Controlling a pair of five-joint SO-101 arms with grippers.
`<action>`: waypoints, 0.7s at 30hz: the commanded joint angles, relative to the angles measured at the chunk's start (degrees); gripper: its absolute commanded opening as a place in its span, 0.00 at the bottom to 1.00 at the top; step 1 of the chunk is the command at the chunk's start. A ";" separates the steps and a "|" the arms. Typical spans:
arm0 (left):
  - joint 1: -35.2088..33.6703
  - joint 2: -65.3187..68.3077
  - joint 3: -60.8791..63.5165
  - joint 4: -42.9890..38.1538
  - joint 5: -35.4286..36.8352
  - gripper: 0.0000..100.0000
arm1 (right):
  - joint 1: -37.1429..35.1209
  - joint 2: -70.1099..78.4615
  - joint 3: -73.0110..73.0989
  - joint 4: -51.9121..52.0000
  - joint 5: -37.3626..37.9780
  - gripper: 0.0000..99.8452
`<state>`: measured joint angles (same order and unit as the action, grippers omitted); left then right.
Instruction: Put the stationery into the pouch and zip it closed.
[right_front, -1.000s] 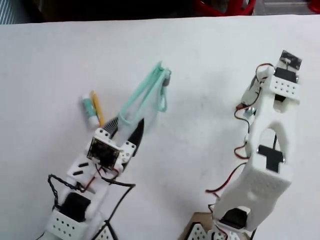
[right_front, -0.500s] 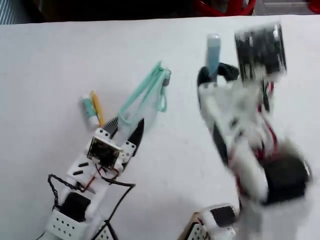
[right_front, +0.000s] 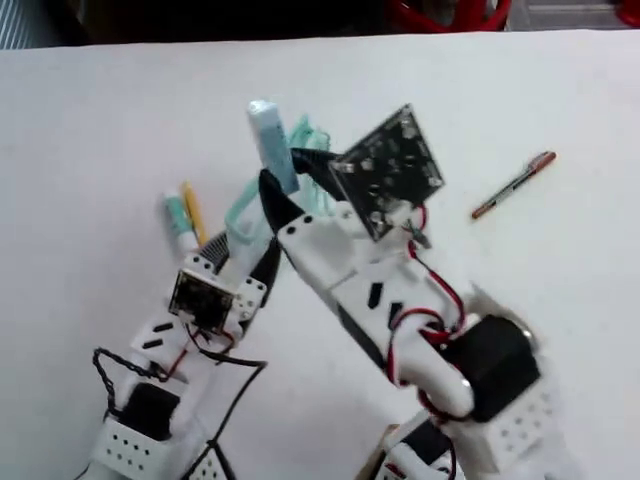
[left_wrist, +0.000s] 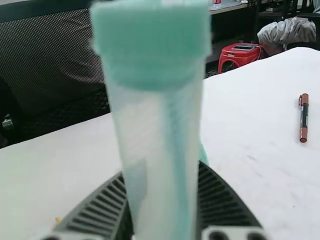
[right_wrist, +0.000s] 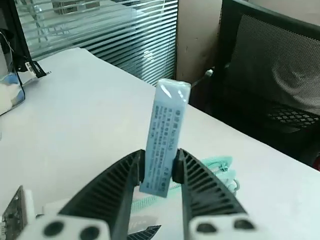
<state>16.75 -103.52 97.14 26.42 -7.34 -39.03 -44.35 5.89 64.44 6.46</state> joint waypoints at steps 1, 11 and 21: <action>-0.92 0.13 -0.18 -1.32 0.44 0.14 | -0.48 -0.13 4.31 -5.14 -0.97 0.02; -0.84 0.13 -0.18 -1.32 0.44 0.14 | -0.57 4.97 9.58 -10.95 -1.23 0.02; -0.92 0.13 -0.18 -1.32 3.16 0.15 | -0.48 10.77 10.37 -11.65 -0.88 0.02</action>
<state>16.22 -103.43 97.14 26.15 -5.41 -39.12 -34.86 16.53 54.59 5.67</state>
